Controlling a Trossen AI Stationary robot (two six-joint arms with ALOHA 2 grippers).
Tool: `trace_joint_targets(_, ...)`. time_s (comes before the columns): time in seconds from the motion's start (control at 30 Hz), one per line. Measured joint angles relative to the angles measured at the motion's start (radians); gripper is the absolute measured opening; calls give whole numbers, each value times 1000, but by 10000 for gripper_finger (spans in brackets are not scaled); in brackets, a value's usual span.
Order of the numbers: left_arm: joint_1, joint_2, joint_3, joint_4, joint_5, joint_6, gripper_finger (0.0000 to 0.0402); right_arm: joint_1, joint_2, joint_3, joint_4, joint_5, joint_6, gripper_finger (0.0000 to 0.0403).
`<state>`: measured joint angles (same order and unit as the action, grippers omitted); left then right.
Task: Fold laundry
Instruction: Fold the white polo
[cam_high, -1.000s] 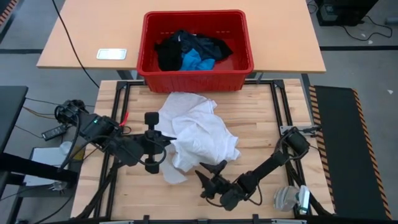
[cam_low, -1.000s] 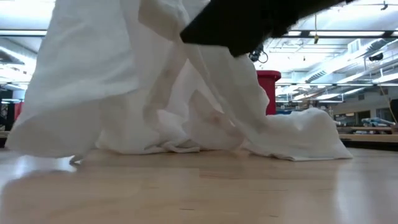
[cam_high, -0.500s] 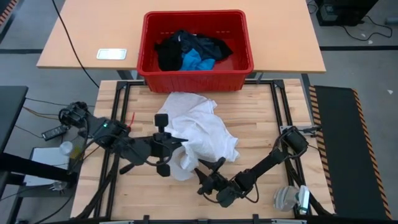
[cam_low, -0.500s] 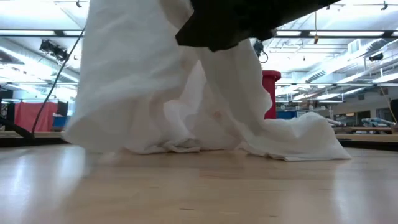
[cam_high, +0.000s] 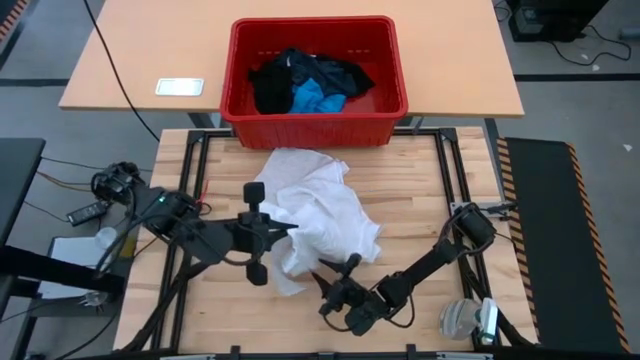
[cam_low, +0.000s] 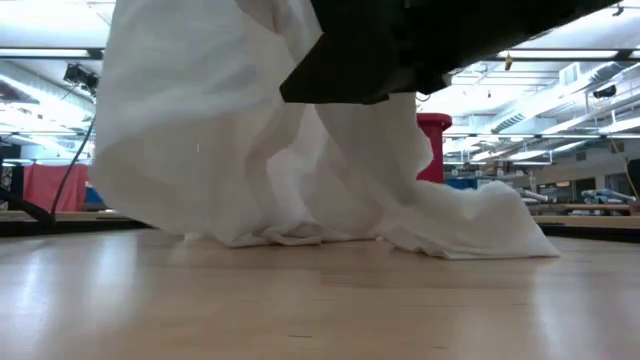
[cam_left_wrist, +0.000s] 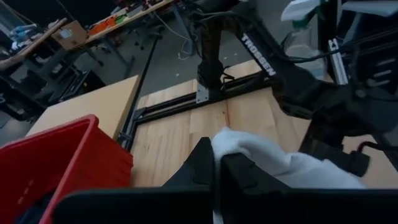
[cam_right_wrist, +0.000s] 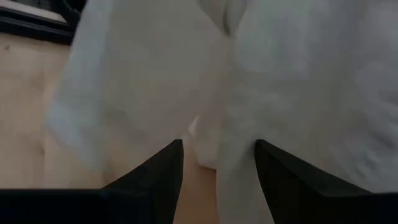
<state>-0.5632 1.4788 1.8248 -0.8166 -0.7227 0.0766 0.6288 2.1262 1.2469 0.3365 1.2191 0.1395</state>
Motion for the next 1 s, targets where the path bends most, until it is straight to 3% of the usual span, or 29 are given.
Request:
trace_joint_targets(0.17, 3, -1, 0, 64, 0, 22, 5, 26, 0, 0, 28, 116, -76, 206)
trace_joint_targets(0.57, 1, -13, 0, 188, -20, 88, 5, 22, 0, 1, -22, 187, -188, 195)
trace_joint_targets(1.0, -7, -19, 0, 206, -18, 99, 5, 32, -1, 1, -24, 226, -168, 15)
